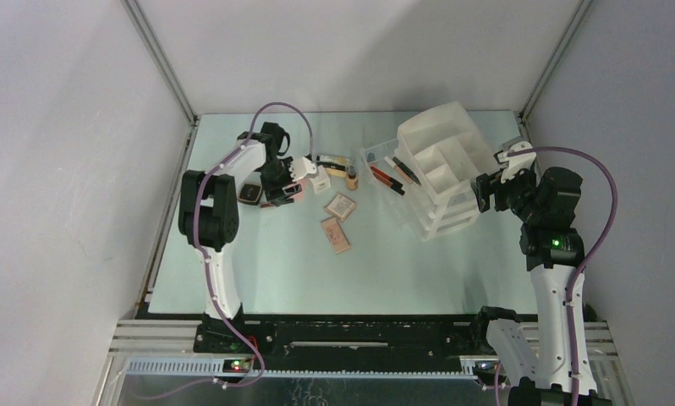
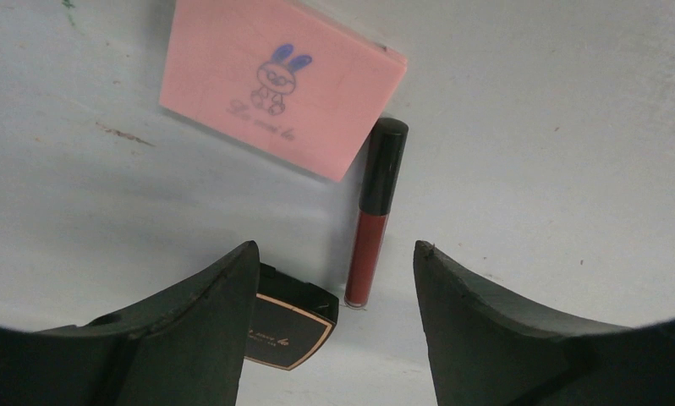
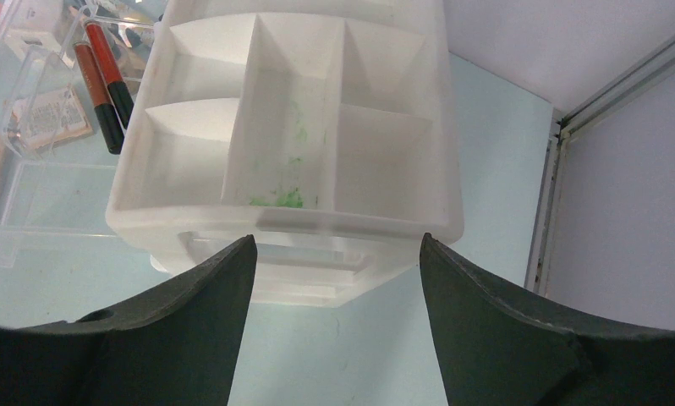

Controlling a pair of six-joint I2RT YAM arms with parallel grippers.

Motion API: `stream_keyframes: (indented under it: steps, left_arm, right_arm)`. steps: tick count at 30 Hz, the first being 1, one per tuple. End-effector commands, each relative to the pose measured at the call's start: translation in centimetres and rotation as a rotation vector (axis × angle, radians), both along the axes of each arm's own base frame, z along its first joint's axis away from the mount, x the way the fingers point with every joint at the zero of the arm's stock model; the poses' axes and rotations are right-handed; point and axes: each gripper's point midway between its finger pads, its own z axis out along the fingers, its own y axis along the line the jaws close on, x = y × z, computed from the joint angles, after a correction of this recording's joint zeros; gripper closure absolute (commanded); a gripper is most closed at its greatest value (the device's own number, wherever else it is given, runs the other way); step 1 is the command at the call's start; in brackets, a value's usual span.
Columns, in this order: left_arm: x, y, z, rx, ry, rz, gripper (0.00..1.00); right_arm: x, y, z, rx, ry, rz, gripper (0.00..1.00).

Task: Organize the makeup
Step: Pick up the makeup from the center of the board.

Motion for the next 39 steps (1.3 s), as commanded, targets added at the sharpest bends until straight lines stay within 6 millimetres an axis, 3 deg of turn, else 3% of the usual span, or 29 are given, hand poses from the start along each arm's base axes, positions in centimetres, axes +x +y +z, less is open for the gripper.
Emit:
stream_keyframes:
  steps: [1, 15, 39]
  left_arm:
    - [0.4, 0.1, 0.3, -0.009, 0.017, -0.017, 0.33]
    - [0.3, -0.4, 0.3, -0.016, 0.028, 0.006, 0.47]
    - [-0.4, -2.8, 0.1, 0.064, 0.023, -0.056, 0.59]
  right_arm:
    - [0.3, -0.2, 0.1, -0.013, -0.015, -0.001, 0.21]
    - [0.2, -0.2, 0.2, -0.014, -0.017, -0.003, 0.21]
    - [0.1, -0.2, 0.3, -0.013, -0.022, -0.001, 0.21]
